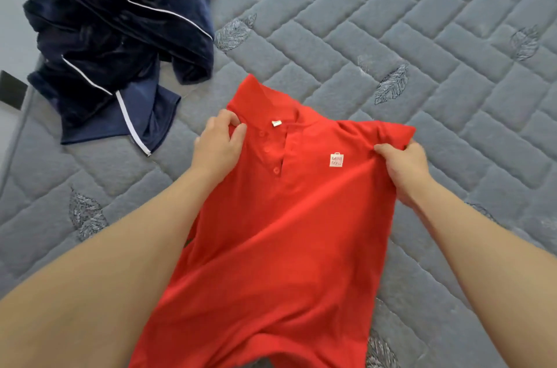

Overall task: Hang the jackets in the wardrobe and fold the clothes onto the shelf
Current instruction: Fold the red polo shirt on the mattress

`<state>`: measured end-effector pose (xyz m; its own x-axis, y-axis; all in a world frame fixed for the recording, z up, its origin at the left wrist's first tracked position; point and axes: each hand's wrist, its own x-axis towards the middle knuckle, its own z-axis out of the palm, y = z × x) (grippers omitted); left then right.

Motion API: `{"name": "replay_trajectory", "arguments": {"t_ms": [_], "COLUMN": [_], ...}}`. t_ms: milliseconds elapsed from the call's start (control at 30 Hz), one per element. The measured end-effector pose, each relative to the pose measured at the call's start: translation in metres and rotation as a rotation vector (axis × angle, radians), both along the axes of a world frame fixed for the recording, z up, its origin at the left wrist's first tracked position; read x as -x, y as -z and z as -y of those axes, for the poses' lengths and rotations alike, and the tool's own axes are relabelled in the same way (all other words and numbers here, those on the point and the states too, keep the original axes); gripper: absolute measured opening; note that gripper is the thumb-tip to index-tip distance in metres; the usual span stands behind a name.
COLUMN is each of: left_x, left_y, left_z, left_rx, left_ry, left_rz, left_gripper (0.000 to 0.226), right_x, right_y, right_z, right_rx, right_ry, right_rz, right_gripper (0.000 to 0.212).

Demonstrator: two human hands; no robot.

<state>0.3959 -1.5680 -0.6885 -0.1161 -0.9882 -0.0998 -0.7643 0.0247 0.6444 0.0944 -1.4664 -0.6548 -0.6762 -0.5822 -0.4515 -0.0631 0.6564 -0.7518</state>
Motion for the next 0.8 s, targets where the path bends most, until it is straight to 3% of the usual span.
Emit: {"name": "replay_trajectory", "arguments": {"t_ms": [67,133,200,300,367,433,500,600,700,767,800], "left_x": [-0.015,-0.035,-0.050,-0.057,-0.057,-0.066,-0.084,-0.109,-0.119,-0.118,-0.115], "left_y": [0.015,0.029,0.041,0.047,0.038,0.020,0.002,-0.004,0.007,0.013,0.017], "left_z": [-0.001,-0.016,-0.035,-0.047,-0.039,-0.021,-0.002,0.014,0.007,-0.008,-0.015], "left_rx": [-0.192,-0.424,-0.549,-0.500,-0.413,-0.253,-0.074,0.008,-0.246,-0.374,-0.331], "left_ry": [-0.108,-0.347,-0.464,-0.315,-0.277,-0.407,-0.536,-0.645,-0.770,-0.713,-0.597], "left_rz": [0.300,0.382,0.367,0.377,0.234,0.010,-0.010,0.240,0.314,0.457,0.552], "left_gripper": [0.051,0.071,0.070,0.044,0.029,0.018,0.017,0.050,0.083,0.087,0.088], "right_x": [0.005,-0.008,-0.031,-0.066,-0.085,-0.102,-0.113,-0.116,-0.117,-0.123,-0.127], "right_y": [0.013,0.025,0.037,0.056,0.067,0.072,0.072,0.066,0.060,0.060,0.061], "right_z": [0.000,-0.007,-0.017,-0.034,-0.043,-0.045,-0.043,-0.032,-0.015,-0.002,0.005], "right_rx": [-0.312,-0.444,-0.509,-0.595,-0.627,-0.631,-0.628,-0.606,-0.521,-0.465,-0.450], "right_ry": [-0.175,-0.223,-0.292,-0.393,-0.507,-0.628,-0.680,-0.738,-0.837,-0.909,-0.932], "right_rz": [-0.321,-0.360,-0.357,-0.330,-0.324,-0.296,-0.282,-0.361,-0.457,-0.463,-0.464], "right_gripper": [0.053,0.075,0.084,0.087,0.087,0.088,0.090,0.087,0.082,0.076,0.072]}}
